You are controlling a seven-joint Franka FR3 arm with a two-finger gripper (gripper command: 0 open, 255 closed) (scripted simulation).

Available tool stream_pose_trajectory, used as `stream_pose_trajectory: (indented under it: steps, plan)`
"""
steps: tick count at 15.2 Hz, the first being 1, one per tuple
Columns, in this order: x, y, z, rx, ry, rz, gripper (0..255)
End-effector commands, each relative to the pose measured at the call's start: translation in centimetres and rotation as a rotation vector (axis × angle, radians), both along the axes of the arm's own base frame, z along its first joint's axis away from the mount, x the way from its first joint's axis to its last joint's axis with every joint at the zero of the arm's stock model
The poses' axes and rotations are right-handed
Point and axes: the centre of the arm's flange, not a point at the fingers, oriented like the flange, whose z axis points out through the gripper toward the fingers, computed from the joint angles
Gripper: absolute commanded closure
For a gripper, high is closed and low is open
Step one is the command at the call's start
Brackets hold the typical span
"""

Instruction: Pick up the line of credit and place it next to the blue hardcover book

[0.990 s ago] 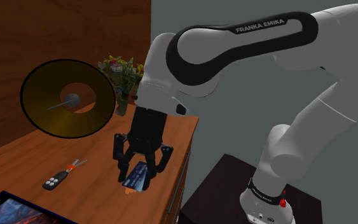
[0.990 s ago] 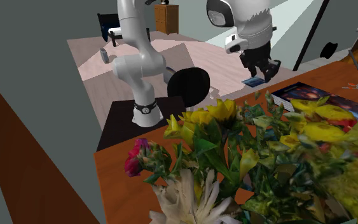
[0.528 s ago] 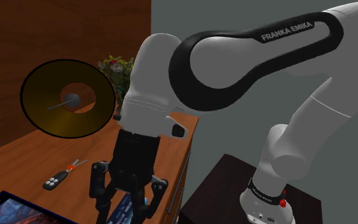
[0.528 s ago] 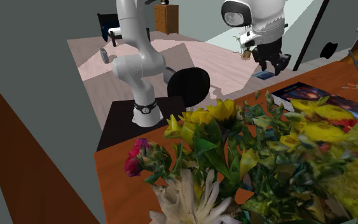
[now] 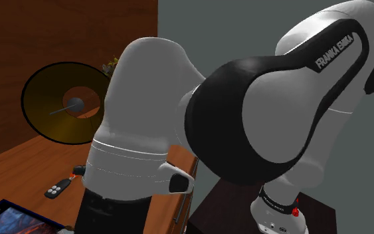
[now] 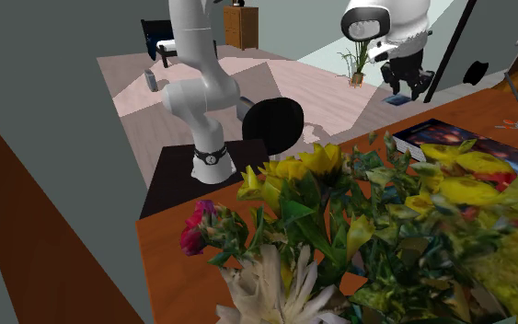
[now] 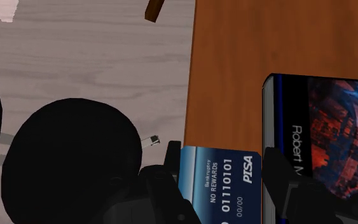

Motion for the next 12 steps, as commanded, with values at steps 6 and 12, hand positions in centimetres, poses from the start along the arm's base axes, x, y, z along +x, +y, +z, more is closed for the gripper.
stream_pose_trajectory:
  steps: [6, 12]
  plan:
    - [-0.8, 1.0, -2.9, 0.002, 0.000, -0.002, 255]
    - [-0.8, 1.0, -6.1, 0.002, 0.000, -0.002, 255]
